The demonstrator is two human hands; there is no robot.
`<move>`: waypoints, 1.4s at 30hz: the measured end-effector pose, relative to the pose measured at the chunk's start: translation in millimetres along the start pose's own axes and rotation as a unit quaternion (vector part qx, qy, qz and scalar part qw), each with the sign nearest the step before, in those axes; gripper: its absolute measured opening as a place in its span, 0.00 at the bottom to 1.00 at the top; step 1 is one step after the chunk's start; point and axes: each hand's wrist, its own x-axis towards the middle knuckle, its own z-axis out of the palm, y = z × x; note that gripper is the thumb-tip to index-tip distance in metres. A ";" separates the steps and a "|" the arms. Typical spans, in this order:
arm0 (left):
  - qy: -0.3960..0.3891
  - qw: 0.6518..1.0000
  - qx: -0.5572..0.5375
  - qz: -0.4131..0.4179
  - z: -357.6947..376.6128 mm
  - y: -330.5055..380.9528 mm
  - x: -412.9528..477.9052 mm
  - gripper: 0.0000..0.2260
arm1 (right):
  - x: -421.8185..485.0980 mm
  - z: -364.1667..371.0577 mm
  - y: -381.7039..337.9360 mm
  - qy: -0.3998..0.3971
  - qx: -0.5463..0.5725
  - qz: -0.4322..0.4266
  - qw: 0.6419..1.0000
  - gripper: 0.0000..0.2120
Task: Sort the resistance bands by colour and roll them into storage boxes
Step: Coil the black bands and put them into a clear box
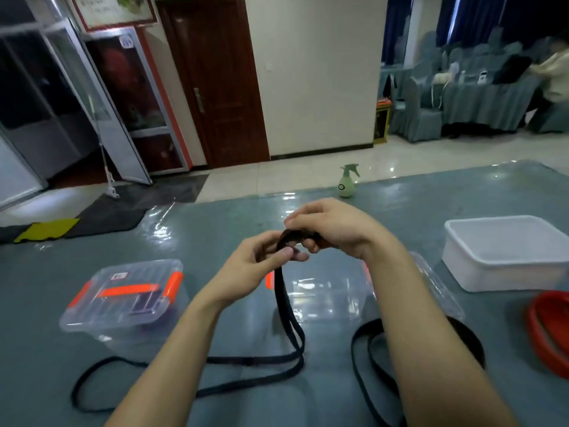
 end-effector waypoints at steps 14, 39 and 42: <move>0.002 0.958 0.287 0.011 14.1 -7.7 -4.0 0.05 | -32.1 -5.6 124.0 -0.002 0.036 0.066 0.997 0.13; -0.063 0.882 0.466 -0.029 24.0 23.0 38.2 0.06 | -40.3 -16.7 120.8 0.063 -0.235 -0.019 0.970 0.15; -0.067 0.885 0.459 -0.027 23.7 22.5 43.1 0.05 | -43.8 -16.2 118.6 0.069 -0.249 -0.039 0.965 0.15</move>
